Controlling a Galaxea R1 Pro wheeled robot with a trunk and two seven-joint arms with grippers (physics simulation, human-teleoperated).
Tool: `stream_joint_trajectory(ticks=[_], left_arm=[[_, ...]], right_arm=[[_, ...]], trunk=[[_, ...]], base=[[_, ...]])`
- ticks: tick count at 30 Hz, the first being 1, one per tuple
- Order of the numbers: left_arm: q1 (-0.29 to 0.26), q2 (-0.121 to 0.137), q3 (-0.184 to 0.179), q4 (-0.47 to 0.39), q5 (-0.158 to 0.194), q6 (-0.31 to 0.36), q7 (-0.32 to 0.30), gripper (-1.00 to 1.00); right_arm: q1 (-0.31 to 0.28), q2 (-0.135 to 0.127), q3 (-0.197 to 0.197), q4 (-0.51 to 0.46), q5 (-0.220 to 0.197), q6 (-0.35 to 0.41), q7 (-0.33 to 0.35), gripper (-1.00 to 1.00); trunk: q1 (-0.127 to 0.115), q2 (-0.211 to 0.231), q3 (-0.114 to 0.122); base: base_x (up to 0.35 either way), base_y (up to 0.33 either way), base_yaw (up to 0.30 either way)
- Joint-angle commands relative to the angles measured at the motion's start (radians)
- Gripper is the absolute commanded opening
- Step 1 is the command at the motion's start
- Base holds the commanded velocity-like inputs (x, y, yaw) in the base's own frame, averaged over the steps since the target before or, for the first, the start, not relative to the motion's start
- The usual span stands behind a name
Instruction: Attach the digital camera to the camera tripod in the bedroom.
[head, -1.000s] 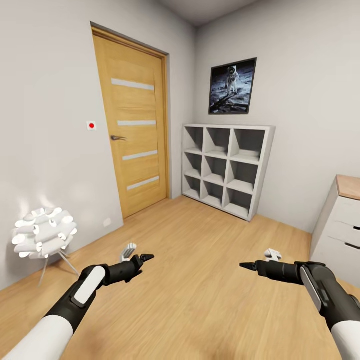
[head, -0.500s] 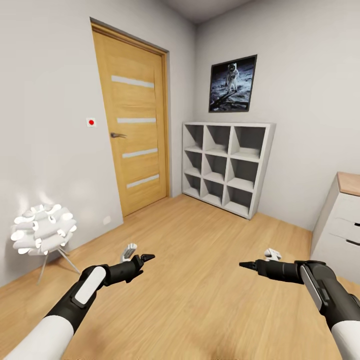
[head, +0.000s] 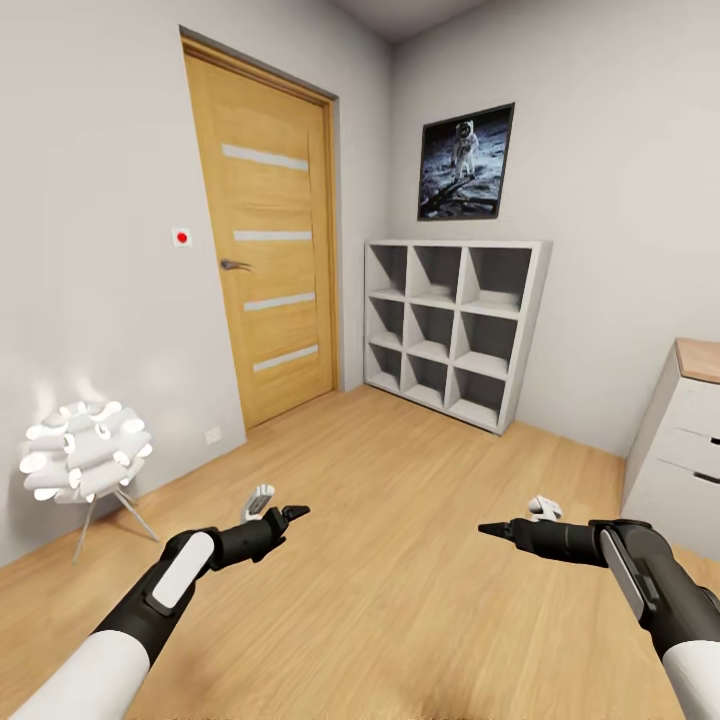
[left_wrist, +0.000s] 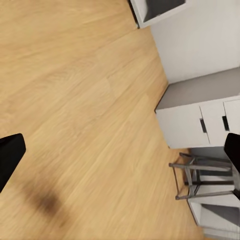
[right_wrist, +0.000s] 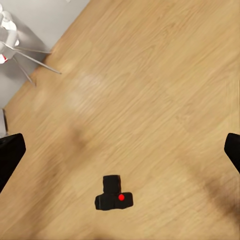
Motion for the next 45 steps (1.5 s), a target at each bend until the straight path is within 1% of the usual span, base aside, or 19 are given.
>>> stream_joint_trajectory(ticks=[1,28,40,45], left_arm=[[-0.001,0.001,-0.002,0.0,0.0,-0.001,-0.003,1.0],[-0.001,0.002,-0.002,0.008,0.008,-0.004,-0.002,1.0],[-0.001,0.0,-0.005,-0.002,-0.005,-0.004,0.0,1.0],[-0.001,-0.005,-0.008,-0.003,-0.018,-0.004,0.004,1.0]], right_arm=[[-0.001,0.0,-0.001,0.0,-0.006,0.007,-0.002,1.0],[-0.001,0.0,-0.001,0.001,-0.001,0.008,-0.002,1.0],[-0.001,0.0,-0.001,0.001,-0.001,0.01,-0.002,1.0],[-0.001,-0.001,0.0,0.0,-0.006,0.011,-0.001,1.0]], trunk=[[0.004,-0.008,-0.004],[0.107,-0.197,-0.089],[0.153,-0.281,-0.126],[0.172,-0.316,-0.142]], base=[[0.0,0.0,0.0],[0.0,0.0,0.0],[0.0,0.0,0.0],[0.0,0.0,0.0]])
